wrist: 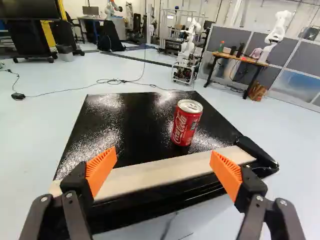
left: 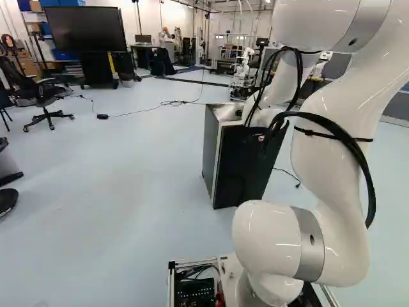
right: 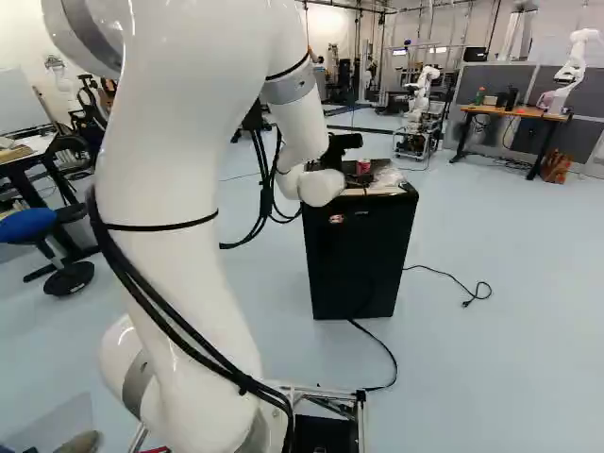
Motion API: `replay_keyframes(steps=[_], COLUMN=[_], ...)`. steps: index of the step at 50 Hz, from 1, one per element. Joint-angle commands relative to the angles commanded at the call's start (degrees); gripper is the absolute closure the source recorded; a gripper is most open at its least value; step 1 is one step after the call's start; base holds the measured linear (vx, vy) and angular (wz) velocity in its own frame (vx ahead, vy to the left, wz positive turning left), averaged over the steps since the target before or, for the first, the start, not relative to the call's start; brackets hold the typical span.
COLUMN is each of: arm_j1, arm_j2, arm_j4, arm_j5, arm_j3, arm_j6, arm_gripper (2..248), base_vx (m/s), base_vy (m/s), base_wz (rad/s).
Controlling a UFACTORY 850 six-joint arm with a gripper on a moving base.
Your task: Grab a drink from the fridge
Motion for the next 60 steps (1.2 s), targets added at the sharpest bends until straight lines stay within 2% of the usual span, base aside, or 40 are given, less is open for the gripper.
replay_keyframes(steps=[25, 60], arm_j1=[0.0, 0.9], arm_j2=[-6.2, -17.0], arm_j4=[5.0, 8.7], arm_j5=[1.7, 2.6], arm_j3=[-7.2, -18.0], arm_j6=[0.0, 0.0], arm_gripper=[3, 3], base_vx=[0.0, 0.0], base_vy=[0.0, 0.0], base_wz=[0.0, 0.0])
